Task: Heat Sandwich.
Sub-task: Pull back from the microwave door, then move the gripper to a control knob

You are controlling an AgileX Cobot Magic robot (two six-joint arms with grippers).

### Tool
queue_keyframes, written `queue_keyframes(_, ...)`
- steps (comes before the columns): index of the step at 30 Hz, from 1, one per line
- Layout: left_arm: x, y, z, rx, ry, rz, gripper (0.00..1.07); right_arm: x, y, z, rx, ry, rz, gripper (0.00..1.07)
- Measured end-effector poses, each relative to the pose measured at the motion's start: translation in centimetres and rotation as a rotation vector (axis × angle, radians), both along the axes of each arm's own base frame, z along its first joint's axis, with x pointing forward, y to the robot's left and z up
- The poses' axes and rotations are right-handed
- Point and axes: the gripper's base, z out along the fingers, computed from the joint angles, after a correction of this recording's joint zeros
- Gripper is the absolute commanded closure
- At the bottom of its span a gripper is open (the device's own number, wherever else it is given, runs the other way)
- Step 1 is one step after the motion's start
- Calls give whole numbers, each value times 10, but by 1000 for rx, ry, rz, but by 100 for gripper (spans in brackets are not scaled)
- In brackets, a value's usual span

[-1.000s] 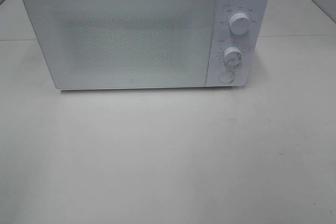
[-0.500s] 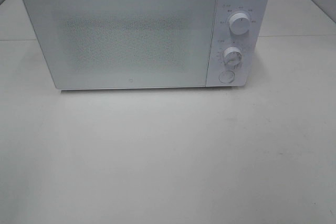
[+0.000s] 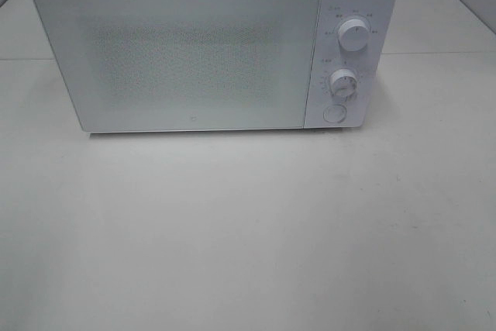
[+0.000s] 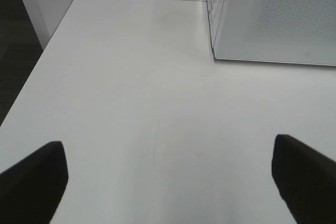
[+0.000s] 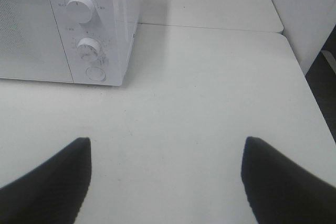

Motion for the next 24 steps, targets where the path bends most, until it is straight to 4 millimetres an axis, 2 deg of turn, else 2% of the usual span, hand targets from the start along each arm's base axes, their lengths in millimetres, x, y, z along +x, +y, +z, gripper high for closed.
queue_keyframes(16, 0, 0, 0, 0, 0, 0, 5, 50, 5, -7, -12, 103, 13, 31)
queue_keyframes(24, 0, 0, 0, 0, 0, 0, 5, 80, 9, -12, -13, 94, 28, 31)
